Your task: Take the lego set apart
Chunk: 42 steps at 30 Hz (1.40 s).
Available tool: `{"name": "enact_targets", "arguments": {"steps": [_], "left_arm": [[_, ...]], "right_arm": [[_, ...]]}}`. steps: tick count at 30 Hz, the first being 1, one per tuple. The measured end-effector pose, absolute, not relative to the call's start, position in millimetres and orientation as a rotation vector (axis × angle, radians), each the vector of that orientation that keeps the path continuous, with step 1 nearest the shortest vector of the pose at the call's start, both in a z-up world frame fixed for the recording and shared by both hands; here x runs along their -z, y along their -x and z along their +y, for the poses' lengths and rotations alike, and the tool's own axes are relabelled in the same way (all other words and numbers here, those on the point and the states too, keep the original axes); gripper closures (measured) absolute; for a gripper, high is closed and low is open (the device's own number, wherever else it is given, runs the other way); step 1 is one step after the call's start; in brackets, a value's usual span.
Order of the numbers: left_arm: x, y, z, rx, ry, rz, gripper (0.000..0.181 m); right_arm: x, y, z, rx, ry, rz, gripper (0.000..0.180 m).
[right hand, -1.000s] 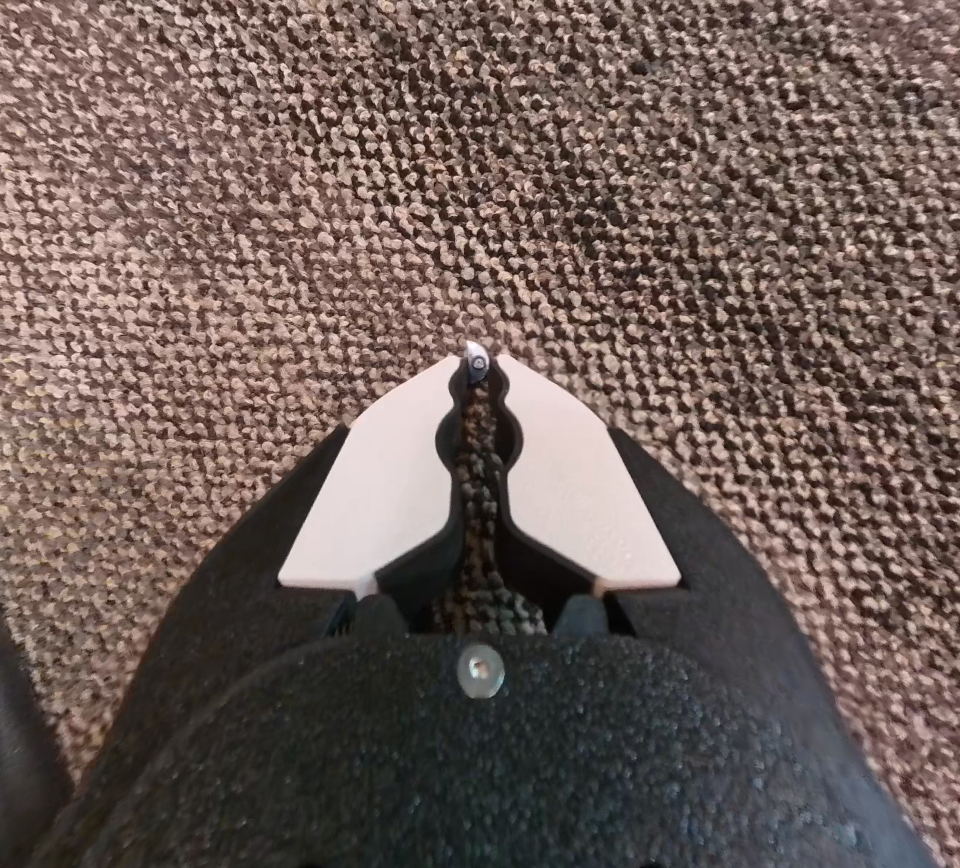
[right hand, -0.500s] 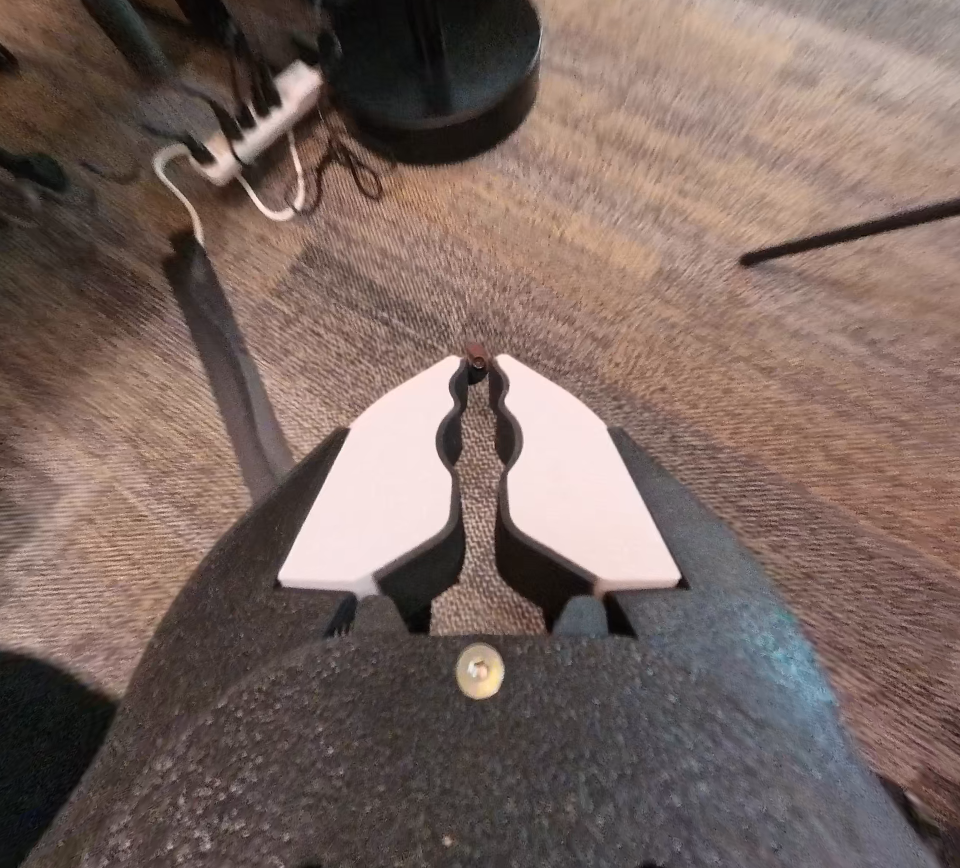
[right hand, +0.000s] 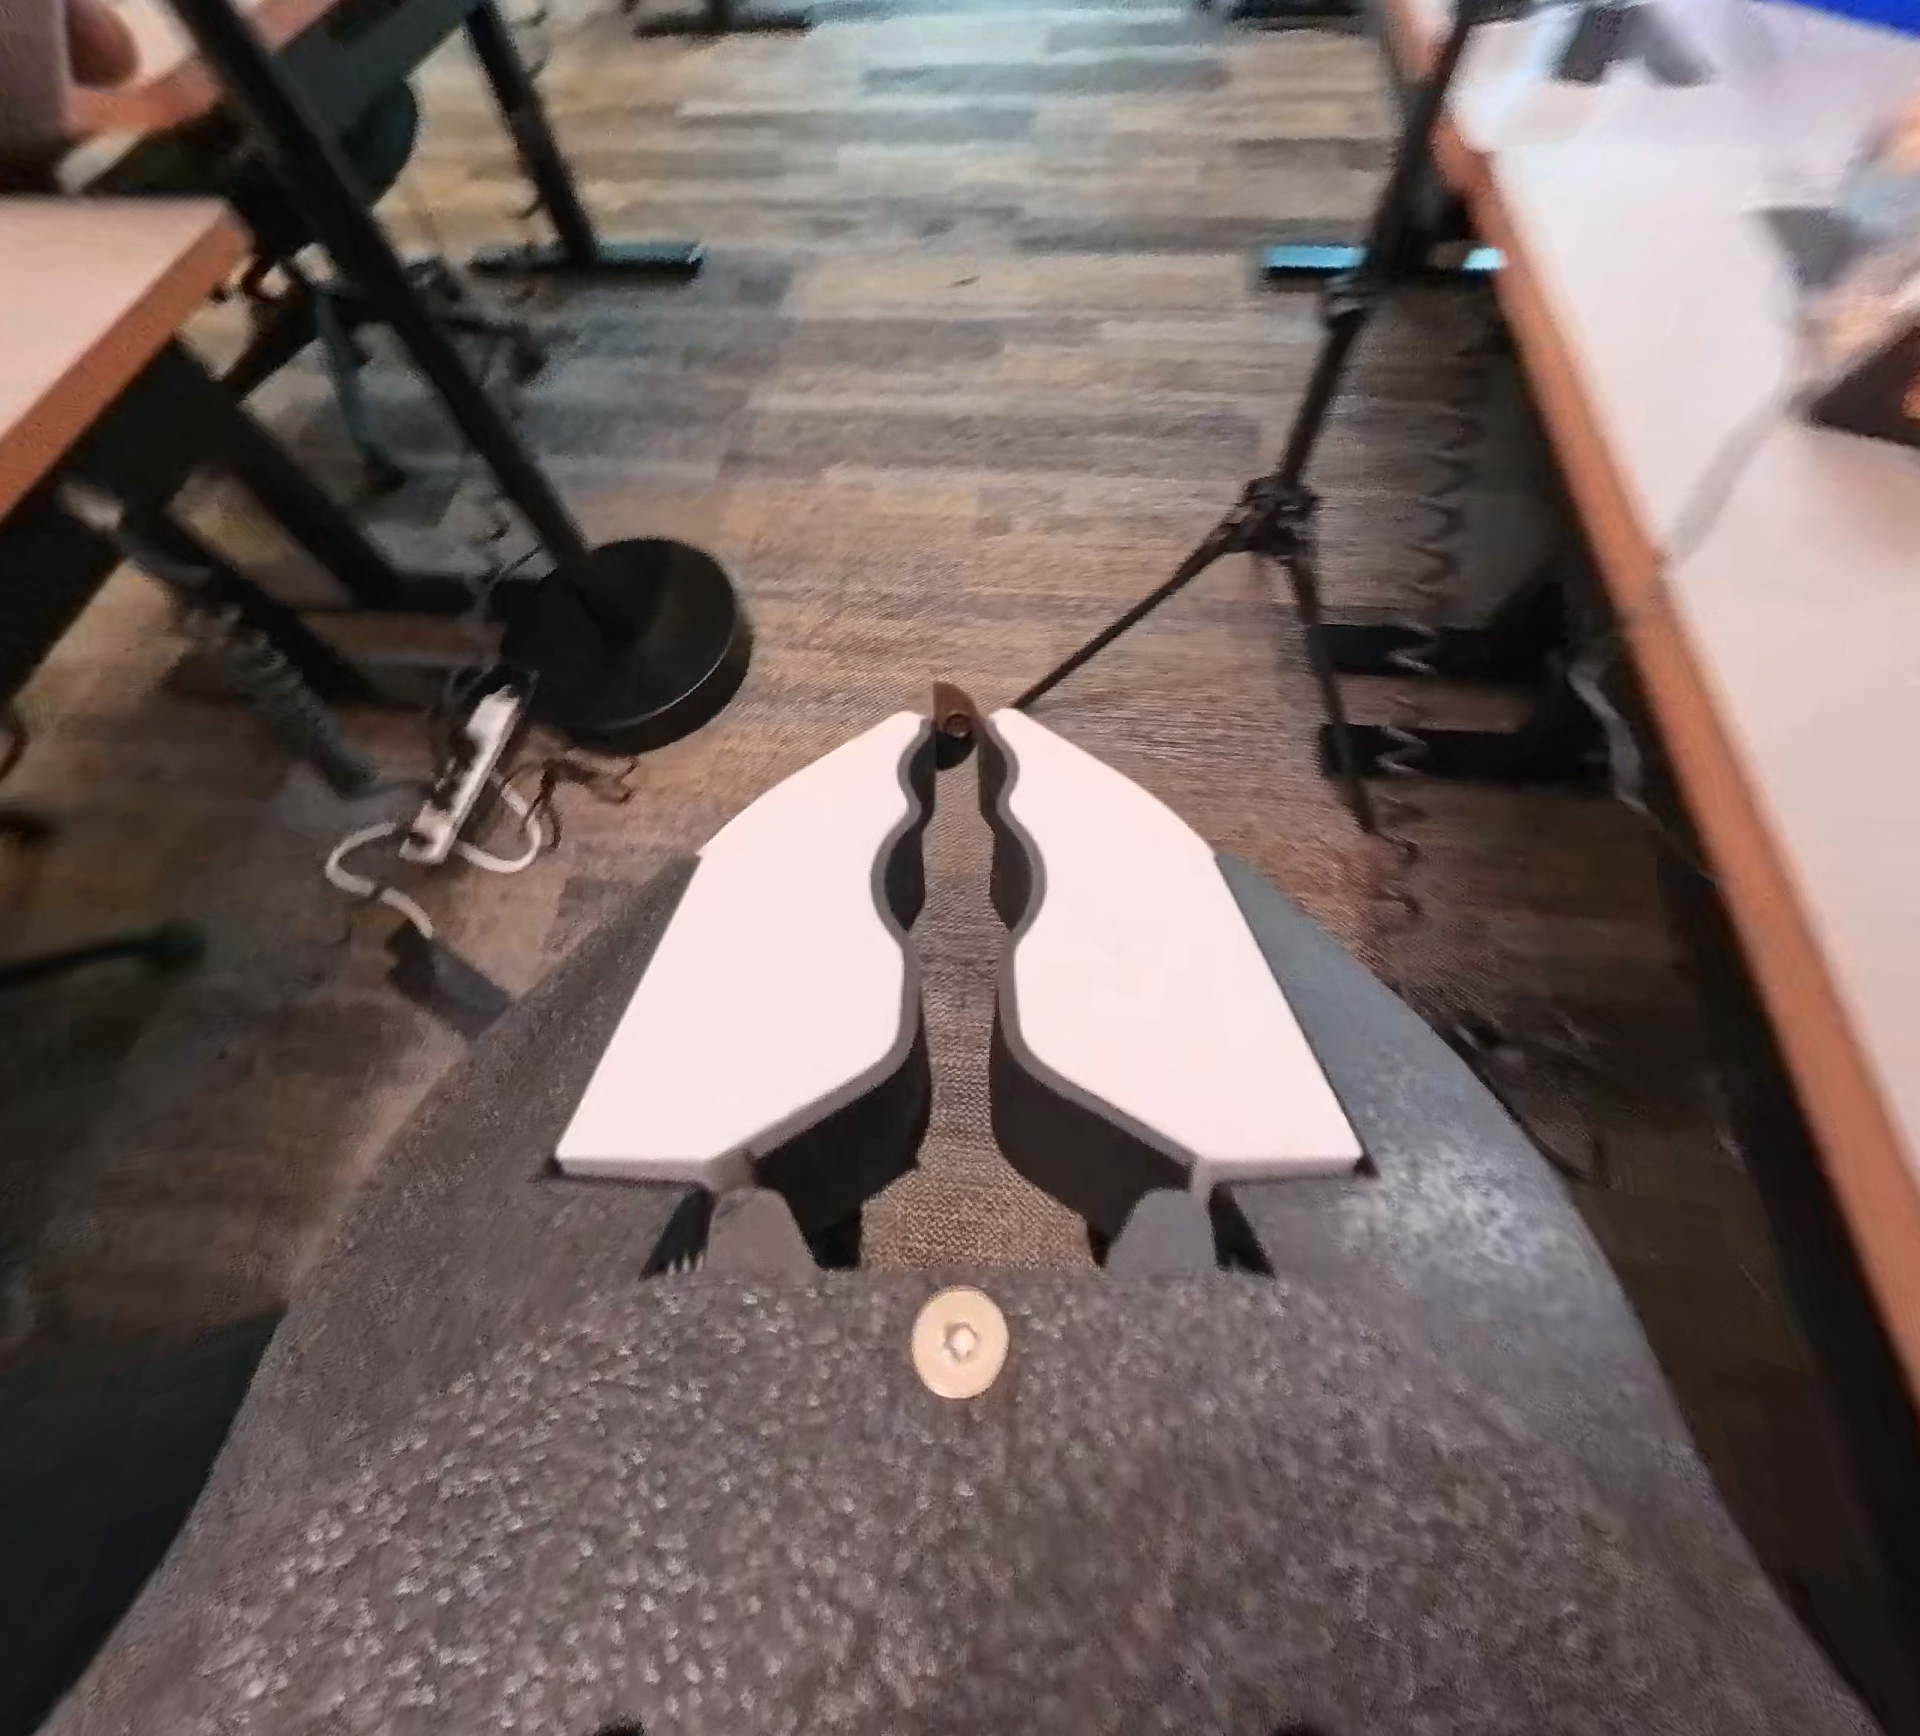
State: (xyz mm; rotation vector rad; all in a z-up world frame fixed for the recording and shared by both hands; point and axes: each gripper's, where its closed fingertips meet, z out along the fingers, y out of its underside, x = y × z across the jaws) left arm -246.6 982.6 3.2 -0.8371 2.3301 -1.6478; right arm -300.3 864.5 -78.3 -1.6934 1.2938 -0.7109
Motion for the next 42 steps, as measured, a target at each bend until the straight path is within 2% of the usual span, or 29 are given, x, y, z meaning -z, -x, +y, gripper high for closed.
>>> {"name": "enact_targets", "arguments": {"steps": [4,7,15,24,28,32,37,42], "left_arm": [[-42.6,299.0,930.7,1.730,0.470,2.518,0.168],[-32.4,353.3,895.0,1.775,0.171,2.673,0.171],[-43.4,575.3,807.5,1.723,-0.779,2.932,0.169],[-59.1,958.4,739.7,1.666,-1.496,2.960,0.171],[-80.0,1157.3,717.0,1.749,-1.584,3.100,0.171],[-86.6,1335.3,713.5,1.754,-1.945,2.993,0.170],[-67.5,1523.6,701.3,1.581,-2.258,3.005,0.170],[-29.5,1704.8,651.9,1.542,-2.468,2.885,0.169]], "right_arm": [[17.7,367.4,816.0,0.924,1.532,1.479,0.172],[-7.6,440.6,786.8,1.113,1.428,1.630,0.172],[-18.7,714.0,783.7,1.320,1.056,2.048,0.172],[10.7,1072.7,822.2,1.497,0.490,2.373,0.173],[7.1,1235.9,841.4,1.484,0.420,2.493,0.172],[-0.8,1389.3,853.0,1.550,0.236,2.636,0.172],[10.2,1549.2,851.1,1.532,-0.090,2.783,0.172],[36.1,1701.3,799.4,1.498,-0.274,2.858,0.172]]}}
